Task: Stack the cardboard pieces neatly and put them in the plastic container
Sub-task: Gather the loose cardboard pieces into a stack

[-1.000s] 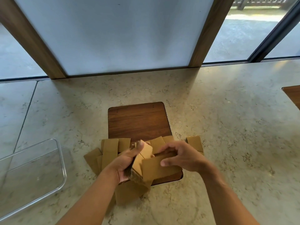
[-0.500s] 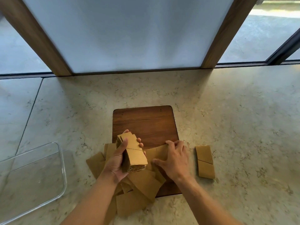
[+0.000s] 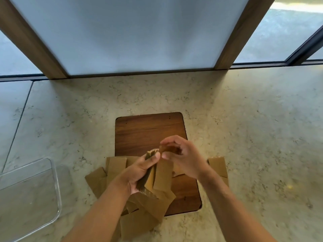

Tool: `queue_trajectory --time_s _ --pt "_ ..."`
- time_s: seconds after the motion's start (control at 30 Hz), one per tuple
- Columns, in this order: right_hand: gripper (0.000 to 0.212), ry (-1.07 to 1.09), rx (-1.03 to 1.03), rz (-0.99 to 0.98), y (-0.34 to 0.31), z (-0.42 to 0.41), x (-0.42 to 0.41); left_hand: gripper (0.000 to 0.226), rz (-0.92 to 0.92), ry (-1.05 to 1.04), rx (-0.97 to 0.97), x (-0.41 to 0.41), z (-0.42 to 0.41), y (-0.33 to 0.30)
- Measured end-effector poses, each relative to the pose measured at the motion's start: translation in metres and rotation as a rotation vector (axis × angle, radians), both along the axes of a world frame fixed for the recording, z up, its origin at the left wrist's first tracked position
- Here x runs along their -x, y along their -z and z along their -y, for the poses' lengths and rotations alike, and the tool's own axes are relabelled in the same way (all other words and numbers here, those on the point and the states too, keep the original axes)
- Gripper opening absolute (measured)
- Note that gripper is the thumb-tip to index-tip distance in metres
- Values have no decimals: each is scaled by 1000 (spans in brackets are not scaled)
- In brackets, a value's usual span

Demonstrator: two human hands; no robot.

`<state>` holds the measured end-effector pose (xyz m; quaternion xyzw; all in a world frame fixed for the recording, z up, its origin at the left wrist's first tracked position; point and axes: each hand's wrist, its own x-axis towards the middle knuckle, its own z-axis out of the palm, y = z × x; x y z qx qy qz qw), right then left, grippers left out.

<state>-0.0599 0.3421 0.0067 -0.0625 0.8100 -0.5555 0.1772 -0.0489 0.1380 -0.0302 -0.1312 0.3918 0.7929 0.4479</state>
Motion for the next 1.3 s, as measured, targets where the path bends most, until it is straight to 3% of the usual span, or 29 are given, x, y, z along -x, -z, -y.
queue_trajectory --time_s 0.13,0.2,0.23,0.3,0.37,0.43,0.5,0.63,0.73,0.8,0.9,0.97,1.03,1.13,1.2,1.3 --pt "32 401 -32 -197 18 26 -10 92 90 -116 -40 -7 -9 10" --pt "22 510 -95 -223 27 16 -16 86 98 -219 -122 -7 -7 14" --pt "20 495 -210 -184 33 6 -20 85 120 -267 -149 -7 -5 16" --pt "47 205 -556 -35 44 -11 -32 91 162 -324 -135 -7 3 17" --pt "69 -48 -803 -11 51 -18 -43 93 165 -364 -108 -9 13 18" --pt "62 -24 -867 -64 51 -18 -49 79 145 -416 -117 -11 20 19" --pt "50 81 -791 -59 47 -17 -49 60 133 -468 -142 -13 23 18" --pt "19 385 -274 144 35 -13 -37 58 172 -510 -145 -17 22 13" --pt "32 412 61 172 25 -1 -35 66 190 -472 -112 -21 20 7" --pt "31 444 193 138 19 4 -35 73 197 -439 -83 -23 18 2" --pt "24 603 372 247 6 15 -31 87 141 -430 -57 -25 15 -3" --pt "23 580 308 300 2 29 -33 89 90 -409 -11 -26 10 -4" --pt "25 406 22 268 3 50 -44 82 68 -383 73 -28 5 -6" --pt "47 273 -224 229 11 60 -55 70 59 -460 151 -29 0 -2" --pt "63 340 -112 381 12 51 -58 64 -30 -520 225 -29 -3 2" --pt "79 438 407 860 12 41 -71 73 -183 -613 294 -28 -14 1"
